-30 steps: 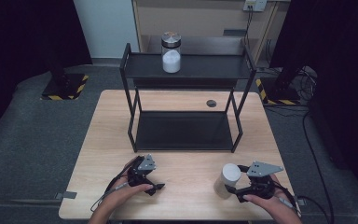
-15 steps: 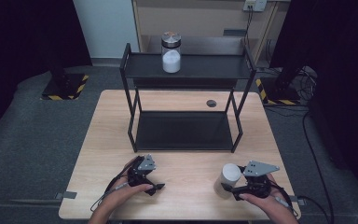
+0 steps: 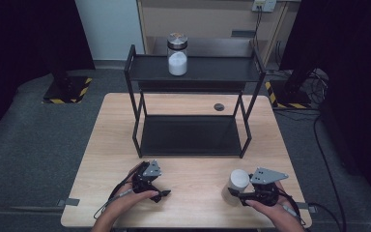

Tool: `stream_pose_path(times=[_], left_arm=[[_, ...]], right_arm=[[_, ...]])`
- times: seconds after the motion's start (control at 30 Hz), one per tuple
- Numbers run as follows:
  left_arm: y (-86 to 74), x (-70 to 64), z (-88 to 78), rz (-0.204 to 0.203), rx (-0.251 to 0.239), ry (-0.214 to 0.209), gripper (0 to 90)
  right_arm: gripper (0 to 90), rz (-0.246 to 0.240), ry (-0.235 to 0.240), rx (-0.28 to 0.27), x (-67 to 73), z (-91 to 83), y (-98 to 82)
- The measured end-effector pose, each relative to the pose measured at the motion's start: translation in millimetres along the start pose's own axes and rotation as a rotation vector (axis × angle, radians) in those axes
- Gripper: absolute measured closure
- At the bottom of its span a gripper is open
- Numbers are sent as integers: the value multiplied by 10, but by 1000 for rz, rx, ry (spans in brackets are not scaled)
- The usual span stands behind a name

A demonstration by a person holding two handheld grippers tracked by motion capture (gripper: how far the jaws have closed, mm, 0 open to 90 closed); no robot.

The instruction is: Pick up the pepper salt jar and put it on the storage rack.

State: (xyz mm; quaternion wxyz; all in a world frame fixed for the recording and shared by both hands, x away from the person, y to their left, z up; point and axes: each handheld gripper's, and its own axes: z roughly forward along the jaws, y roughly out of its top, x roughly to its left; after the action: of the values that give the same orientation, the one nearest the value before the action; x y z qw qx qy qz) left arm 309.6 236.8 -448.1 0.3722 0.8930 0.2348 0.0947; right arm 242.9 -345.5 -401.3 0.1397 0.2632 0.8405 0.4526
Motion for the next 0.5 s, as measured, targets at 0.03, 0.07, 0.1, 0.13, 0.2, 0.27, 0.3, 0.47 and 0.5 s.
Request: stream_pose_path(times=[0.03, 0.07, 0.1, 0.13, 0.2, 0.27, 0.3, 0.47, 0.5], left_arm=[[0, 0, 0, 0, 0, 0, 0], [0, 0, 0, 0, 0, 0, 0], [0, 0, 0, 0, 0, 0, 0], [0, 0, 0, 0, 0, 0, 0], [0, 0, 0, 0, 0, 0, 0], [0, 0, 0, 0, 0, 0, 0], [0, 0, 0, 0, 0, 0, 0], [0, 0, 0, 0, 0, 0, 0], [0, 0, 0, 0, 0, 0, 0]], right_arm=[[355, 1, -1, -2, 3, -1, -5], [356, 2, -2, -6, 5, -1, -12], [357, 1, -3, -9, 7, -1, -18], [357, 3, -4, -12, 9, -1, -26], [358, 5, -5, -17, 12, -2, -37], [358, 9, -7, -20, 15, -3, -45], [358, 10, -7, -21, 15, -5, -49], [359, 12, -11, -28, 25, -5, -63], [359, 15, -11, -30, 24, -5, -67]])
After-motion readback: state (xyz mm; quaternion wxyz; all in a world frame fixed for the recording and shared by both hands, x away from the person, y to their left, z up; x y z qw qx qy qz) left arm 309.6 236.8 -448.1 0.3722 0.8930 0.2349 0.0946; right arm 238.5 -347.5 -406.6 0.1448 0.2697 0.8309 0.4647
